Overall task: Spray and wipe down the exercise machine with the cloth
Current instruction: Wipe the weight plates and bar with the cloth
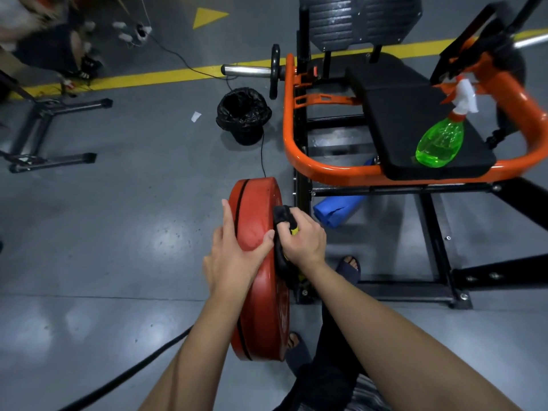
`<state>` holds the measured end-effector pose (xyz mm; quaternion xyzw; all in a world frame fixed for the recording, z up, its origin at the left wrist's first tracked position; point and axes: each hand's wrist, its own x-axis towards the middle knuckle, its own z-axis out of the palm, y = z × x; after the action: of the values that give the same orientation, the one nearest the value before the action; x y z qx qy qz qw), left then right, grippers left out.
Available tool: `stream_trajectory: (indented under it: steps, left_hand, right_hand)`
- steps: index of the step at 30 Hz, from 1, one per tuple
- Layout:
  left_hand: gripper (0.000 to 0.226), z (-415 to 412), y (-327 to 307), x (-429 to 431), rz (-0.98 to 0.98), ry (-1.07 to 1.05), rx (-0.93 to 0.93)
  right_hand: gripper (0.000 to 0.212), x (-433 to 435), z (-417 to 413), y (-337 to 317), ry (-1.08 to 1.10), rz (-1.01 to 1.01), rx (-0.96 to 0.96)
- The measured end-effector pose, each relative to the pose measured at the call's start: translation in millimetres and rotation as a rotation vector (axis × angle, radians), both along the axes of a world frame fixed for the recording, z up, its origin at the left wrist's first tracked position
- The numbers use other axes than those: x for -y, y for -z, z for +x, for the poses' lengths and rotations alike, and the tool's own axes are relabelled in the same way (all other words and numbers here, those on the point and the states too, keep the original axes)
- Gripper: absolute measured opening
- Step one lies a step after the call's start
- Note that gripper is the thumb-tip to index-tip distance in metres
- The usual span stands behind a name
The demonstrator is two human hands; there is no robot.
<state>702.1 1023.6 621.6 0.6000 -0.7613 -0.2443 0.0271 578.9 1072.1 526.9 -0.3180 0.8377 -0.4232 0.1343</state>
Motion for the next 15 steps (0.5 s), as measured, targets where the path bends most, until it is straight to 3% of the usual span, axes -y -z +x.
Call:
stream_trajectory:
  steps: [2, 5, 10, 15]
  left_hand:
    - [0.113, 3.2, -8.1, 4.5, 0.020, -0.015, 0.025]
    - [0.099, -14.7, -21.5, 24.7, 0.063, -0.105, -0.052]
    - [0.078, -97.2, -11.4, 75.4, -0.014, -0.106, -0.097]
    - [0.107, -130.5, 17.3, 105.5, 0.246, 0.077, 0.447]
  right_hand:
    - [0.014, 1.2, -1.5, 0.6, 0.005, -0.024, 0.004]
    - [0.014, 0.3, -2.7, 2.1, 0.005, -0.026, 0.043]
    - [0.034, -4.4, -0.4, 3.6, -0.050, -0.006, 0.039]
    - [0.044, -11.2, -6.8, 5.9, -0.159, 0.014, 0.088]
